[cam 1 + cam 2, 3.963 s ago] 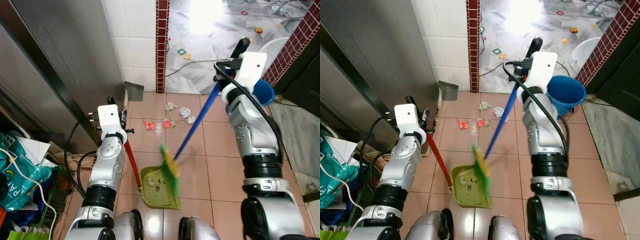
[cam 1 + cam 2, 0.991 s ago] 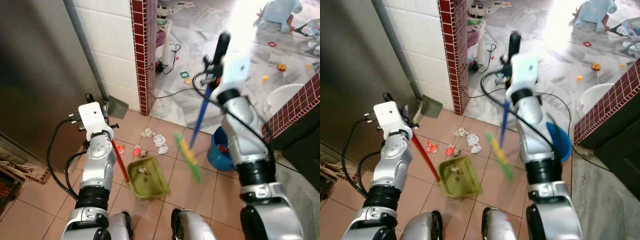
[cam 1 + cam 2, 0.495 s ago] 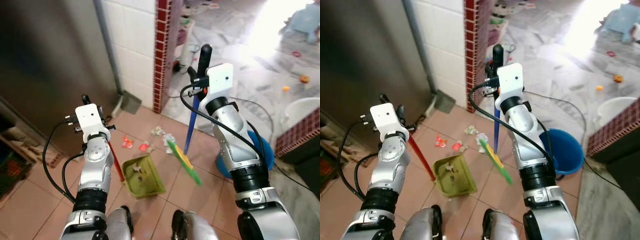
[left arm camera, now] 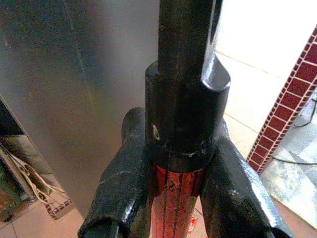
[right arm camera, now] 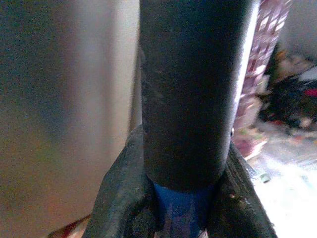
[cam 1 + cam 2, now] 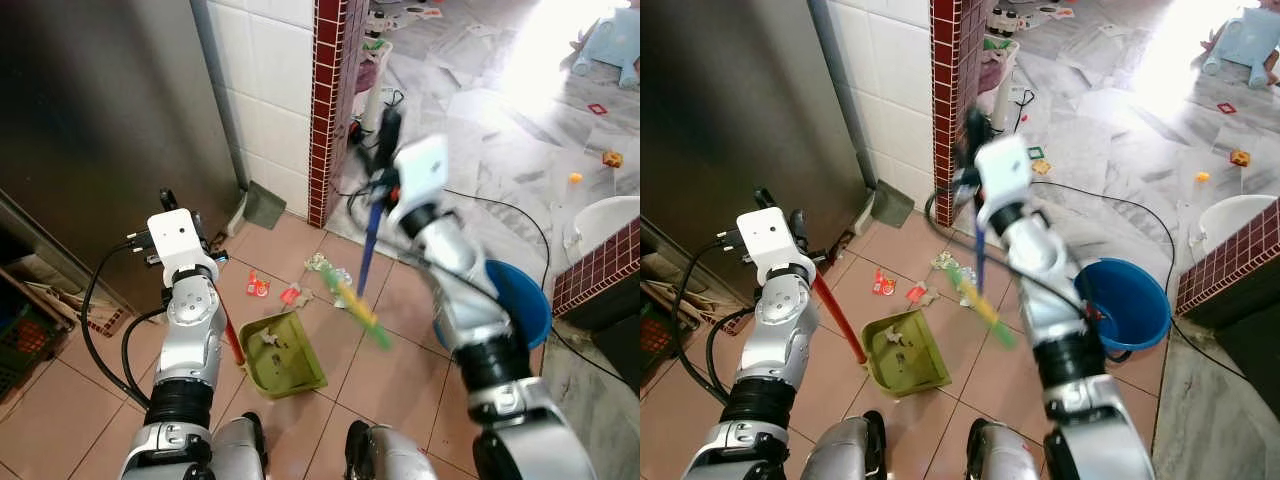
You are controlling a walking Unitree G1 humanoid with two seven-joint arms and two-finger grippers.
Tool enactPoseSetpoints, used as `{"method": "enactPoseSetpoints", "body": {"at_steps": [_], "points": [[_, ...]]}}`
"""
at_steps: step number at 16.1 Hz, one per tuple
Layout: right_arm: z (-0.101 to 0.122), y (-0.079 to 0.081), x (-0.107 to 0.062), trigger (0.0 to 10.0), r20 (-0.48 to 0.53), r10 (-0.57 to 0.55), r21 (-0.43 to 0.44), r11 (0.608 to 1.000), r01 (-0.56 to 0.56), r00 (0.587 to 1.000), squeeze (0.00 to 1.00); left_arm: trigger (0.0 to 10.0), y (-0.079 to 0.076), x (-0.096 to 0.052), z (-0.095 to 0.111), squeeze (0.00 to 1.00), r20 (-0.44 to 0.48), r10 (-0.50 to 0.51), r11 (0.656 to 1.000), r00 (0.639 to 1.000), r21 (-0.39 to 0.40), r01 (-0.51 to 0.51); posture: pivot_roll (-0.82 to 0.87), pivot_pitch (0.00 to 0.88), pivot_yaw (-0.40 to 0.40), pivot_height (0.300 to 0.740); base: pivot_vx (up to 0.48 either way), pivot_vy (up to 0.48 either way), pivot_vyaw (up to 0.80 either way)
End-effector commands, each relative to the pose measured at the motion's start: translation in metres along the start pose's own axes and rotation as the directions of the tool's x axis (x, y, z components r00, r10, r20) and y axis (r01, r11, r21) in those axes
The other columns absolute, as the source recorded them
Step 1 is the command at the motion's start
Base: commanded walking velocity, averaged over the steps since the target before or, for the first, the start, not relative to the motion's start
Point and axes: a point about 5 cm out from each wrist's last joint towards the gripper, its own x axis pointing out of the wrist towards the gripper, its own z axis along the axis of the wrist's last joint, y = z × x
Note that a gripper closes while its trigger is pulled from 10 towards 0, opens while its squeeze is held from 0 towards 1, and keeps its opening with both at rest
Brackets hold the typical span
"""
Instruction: Sweep floor
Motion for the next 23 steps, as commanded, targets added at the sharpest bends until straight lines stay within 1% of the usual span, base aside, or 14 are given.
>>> {"method": "enactPoseSetpoints", "body": {"at_steps": [1, 4, 6, 7, 8, 9, 10, 12, 13, 14, 16, 19, 21, 23], "points": [[0.003, 0.006, 0.002, 10.0, 0.003, 0.045, 0.01, 0.999, -0.045, 0.999, 0.0, 10.0, 0.004, 0.003, 0.013, 0.0, 0.07, 0.012, 1.0, 0.997, 0.003, -0.013, -0.07, 0.142, -0.009, 0.74, 0.0, 0.0, 0.0], [-0.005, 0.022, -0.002, 10.0, -0.049, 0.158, 0.12, 0.981, -0.151, 0.986, 0.0, 10.0, 0.005, 0.004, 0.014, 0.0, 0.073, 0.017, 1.0, 0.997, 0.004, -0.017, -0.07, 0.142, -0.012, 0.74, 0.0, 0.0, 0.0], [0.021, 0.032, 0.002, 10.0, 0.009, 0.305, 0.282, 0.913, -0.295, 0.952, 0.0, 10.0, 0.004, 0.005, 0.013, 0.0, 0.068, 0.016, 1.0, 0.998, 0.004, -0.017, -0.08, 0.142, -0.012, 0.74, 0.0, 0.0, 0.0], [0.029, 0.034, 0.002, 10.0, 0.035, 0.342, 0.302, 0.892, -0.336, 0.939, 0.0, 10.0, 0.004, 0.005, 0.012, 0.0, 0.065, 0.015, 1.0, 0.998, 0.007, -0.015, -0.08, 0.142, -0.012, 0.74, 0.0, 0.0, 0.0], [0.049, 0.033, 0.005, 10.0, 0.088, 0.393, 0.343, 0.851, -0.399, 0.915, 0.0, 10.0, 0.003, 0.005, 0.011, 0.0, 0.06, 0.012, 1.0, 0.998, 0.008, -0.013, -0.08, 0.141, -0.01, 0.74, 0.0, 0.0, 0.0], [0.072, 0.023, 0.011, 10.0, 0.163, 0.393, 0.33, 0.843, -0.425, 0.905, 0.0, 10.0, 0.001, 0.005, 0.01, 0.0, 0.054, 0.006, 1.0, 0.999, 0.008, -0.006, -0.09, 0.139, -0.01, 0.74, 0.0, 0.0, 0.0], [0.079, 0.016, 0.015, 10.0, 0.178, 0.363, 0.292, 0.868, -0.402, 0.915, 0.0, 10.0, 0.0, 0.005, 0.009, 0.0, 0.052, 0.004, 1.0, 0.999, 0.007, -0.004, -0.09, 0.138, -0.01, 0.74, 0.0, 0.0, 0.0], [0.083, 0.003, 0.021, 10.0, 0.172, 0.308, 0.137, 0.933, -0.332, 0.936, 0.0, 10.0, -0.002, 0.005, 0.009, 0.0, 0.049, -0.001, 1.0, 0.999, 0.005, 0.0, -0.09, 0.137, -0.009, 0.74, 0.0, 0.0, 0.0], [0.079, -0.01, 0.024, 10.0, 0.155, 0.225, -0.041, 0.974, -0.221, 0.962, 0.0, 10.0, -0.004, 0.004, 0.009, 0.0, 0.047, -0.007, 1.0, 0.999, 0.001, 0.007, -0.09, 0.136, -0.01, 0.74, 0.0, 0.0, 0.0], [0.076, -0.017, 0.023, 10.0, 0.142, 0.171, -0.139, 0.979, -0.152, 0.975, 0.0, 10.0, -0.005, 0.003, 0.009, 0.0, 0.046, -0.01, 1.0, 0.999, 0.001, 0.01, -0.09, 0.136, -0.01, 0.74, 0.0, 0.0, 0.0], [0.069, -0.02, 0.021, 10.0, 0.128, 0.127, -0.139, 0.984, -0.109, 0.984, 0.0, 10.0, -0.004, 0.003, 0.009, 0.0, 0.046, -0.011, 1.0, 0.999, 0.001, 0.011, -0.08, 0.136, -0.01, 0.74, 0.0, 0.0, 0.0], [0.05, -0.014, 0.016, 10.0, 0.102, 0.128, -0.226, 0.969, -0.102, 0.987, 0.0, 10.0, -0.002, 0.004, 0.008, 0.0, 0.045, -0.008, 1.0, 0.999, 0.006, 0.008, -0.07, 0.137, -0.009, 0.74, 0.0, 0.0, 0.0], [0.028, -0.008, 0.01, 10.0, 0.058, 0.113, -0.194, 0.976, -0.1, 0.992, 0.0, 10.0, -0.001, 0.005, 0.009, 0.0, 0.047, -0.009, 1.0, 0.999, 0.006, 0.008, -0.07, 0.138, -0.008, 0.74, 0.0, 0.0, 0.0], [0.008, -0.004, 0.003, 10.0, 0.002, 0.073, -0.097, 0.993, -0.072, 0.997, 0.0, 10.0, -0.003, 0.005, 0.009, 0.0, 0.046, -0.012, 1.0, 0.999, 0.004, 0.012, -0.07, 0.139, -0.006, 0.74, 0.0, 0.0, 0.0]]}}
